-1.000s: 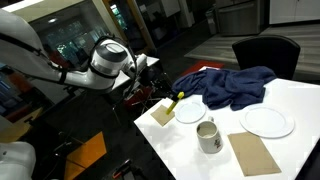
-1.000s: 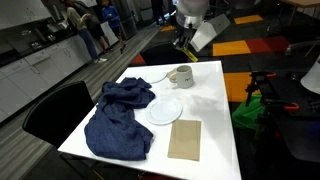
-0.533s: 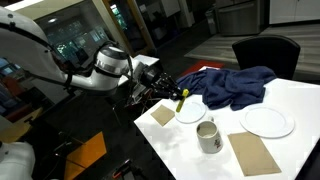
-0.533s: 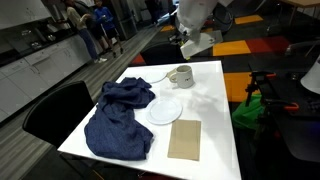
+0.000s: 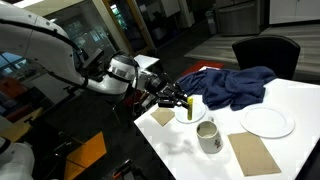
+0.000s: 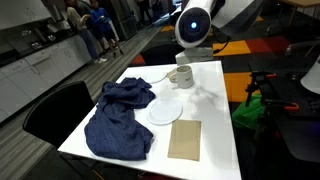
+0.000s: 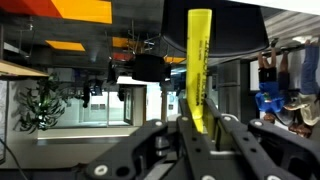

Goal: Pick up the yellow marker and put it inside the mug

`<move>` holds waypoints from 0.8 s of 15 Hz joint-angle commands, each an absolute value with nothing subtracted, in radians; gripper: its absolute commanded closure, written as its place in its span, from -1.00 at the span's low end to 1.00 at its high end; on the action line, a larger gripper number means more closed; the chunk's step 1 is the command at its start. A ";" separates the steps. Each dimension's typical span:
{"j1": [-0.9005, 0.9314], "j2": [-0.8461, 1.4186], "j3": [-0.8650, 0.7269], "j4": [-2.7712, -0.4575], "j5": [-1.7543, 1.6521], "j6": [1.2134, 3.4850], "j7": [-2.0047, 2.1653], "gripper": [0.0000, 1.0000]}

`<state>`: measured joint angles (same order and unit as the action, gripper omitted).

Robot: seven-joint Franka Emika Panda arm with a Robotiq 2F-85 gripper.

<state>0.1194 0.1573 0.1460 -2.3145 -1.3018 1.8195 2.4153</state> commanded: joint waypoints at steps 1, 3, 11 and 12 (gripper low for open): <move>0.130 0.273 0.131 -2.254 -1.322 1.760 2.497 0.90; 0.127 0.317 0.126 -2.243 -1.341 1.780 2.502 0.90; 0.122 0.399 0.116 -2.191 -1.382 1.789 2.504 0.90; 0.120 0.405 0.113 -2.186 -1.390 1.792 2.508 0.90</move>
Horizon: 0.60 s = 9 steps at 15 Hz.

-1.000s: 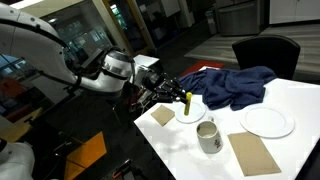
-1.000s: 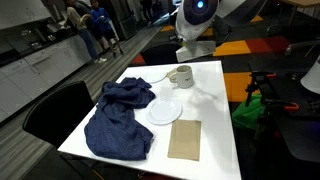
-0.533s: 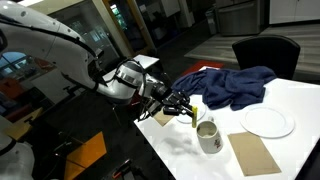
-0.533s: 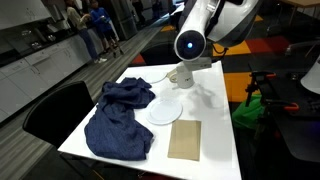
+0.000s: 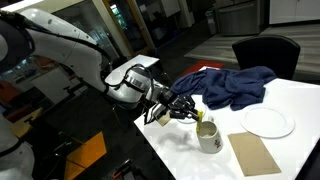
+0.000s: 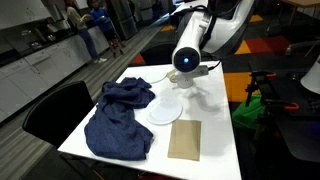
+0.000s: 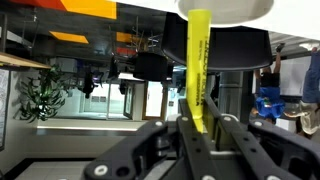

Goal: Pick up the yellow marker and put it inside the mug

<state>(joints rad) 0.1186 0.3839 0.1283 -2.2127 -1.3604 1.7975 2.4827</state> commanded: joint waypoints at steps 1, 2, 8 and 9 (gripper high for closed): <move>0.115 0.413 0.110 -2.179 -1.396 1.800 2.509 0.90; 0.109 0.421 0.105 -2.172 -1.398 1.810 2.506 0.90; 0.091 0.485 0.088 -2.131 -1.400 1.839 2.499 0.90; 0.091 0.495 0.087 -2.125 -1.403 1.843 2.497 0.90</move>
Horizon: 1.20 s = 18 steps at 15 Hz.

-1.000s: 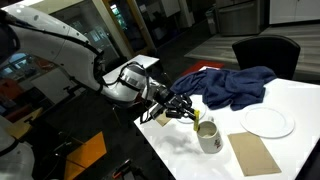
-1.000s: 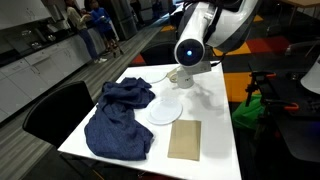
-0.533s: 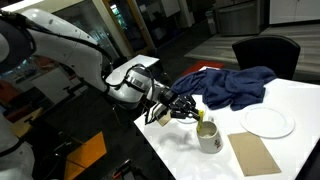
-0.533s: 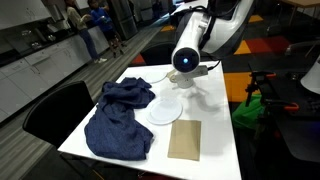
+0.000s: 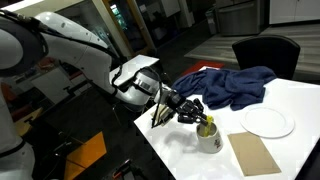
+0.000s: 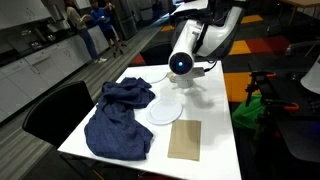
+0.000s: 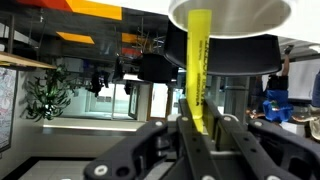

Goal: Pick up the yellow marker and put it inside the mug

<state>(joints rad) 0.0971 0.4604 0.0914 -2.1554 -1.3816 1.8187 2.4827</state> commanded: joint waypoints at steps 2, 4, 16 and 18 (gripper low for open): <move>0.095 0.512 0.087 -2.113 -1.407 1.841 2.492 0.90; 0.096 0.522 0.089 -2.106 -1.404 1.835 2.481 0.09; 0.116 0.271 0.122 -2.239 -1.368 1.818 2.514 -1.00; 0.123 0.184 0.136 -2.277 -1.352 1.816 2.500 -1.00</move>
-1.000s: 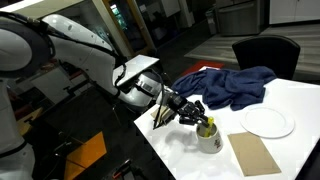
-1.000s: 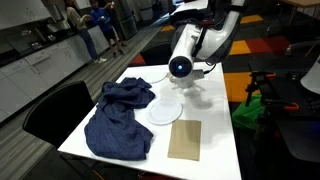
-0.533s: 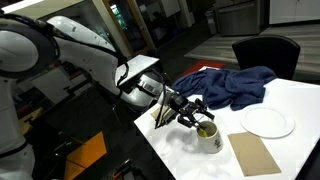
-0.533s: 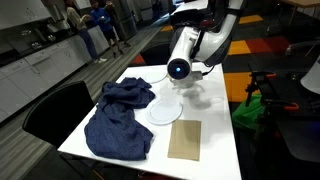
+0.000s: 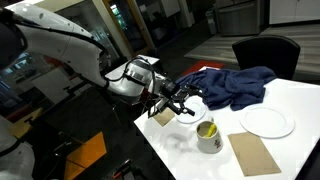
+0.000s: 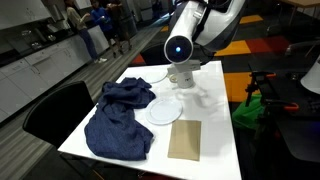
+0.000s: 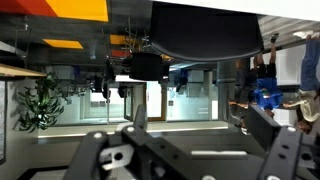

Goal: Pick up the yellow marker and put it inside the mug

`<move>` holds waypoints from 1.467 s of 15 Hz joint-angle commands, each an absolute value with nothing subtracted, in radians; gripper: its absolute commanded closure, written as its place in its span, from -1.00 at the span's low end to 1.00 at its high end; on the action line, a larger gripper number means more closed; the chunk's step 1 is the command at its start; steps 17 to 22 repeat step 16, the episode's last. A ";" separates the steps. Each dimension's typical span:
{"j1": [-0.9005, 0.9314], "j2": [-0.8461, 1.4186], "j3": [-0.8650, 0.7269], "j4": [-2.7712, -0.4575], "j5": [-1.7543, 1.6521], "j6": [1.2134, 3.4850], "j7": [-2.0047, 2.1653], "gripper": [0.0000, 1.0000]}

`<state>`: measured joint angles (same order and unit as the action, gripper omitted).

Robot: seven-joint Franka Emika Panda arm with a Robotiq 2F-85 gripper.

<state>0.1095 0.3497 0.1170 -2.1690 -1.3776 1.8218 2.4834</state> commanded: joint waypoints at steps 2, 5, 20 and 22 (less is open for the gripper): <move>0.132 0.098 0.151 -2.308 -1.306 1.809 2.467 -1.00; 0.150 -0.015 0.170 -2.341 -1.221 1.794 2.409 -1.00; 0.173 -0.124 0.175 -2.365 -1.190 1.826 2.378 -1.00; 0.173 -0.124 0.175 -2.365 -1.190 1.826 2.378 -1.00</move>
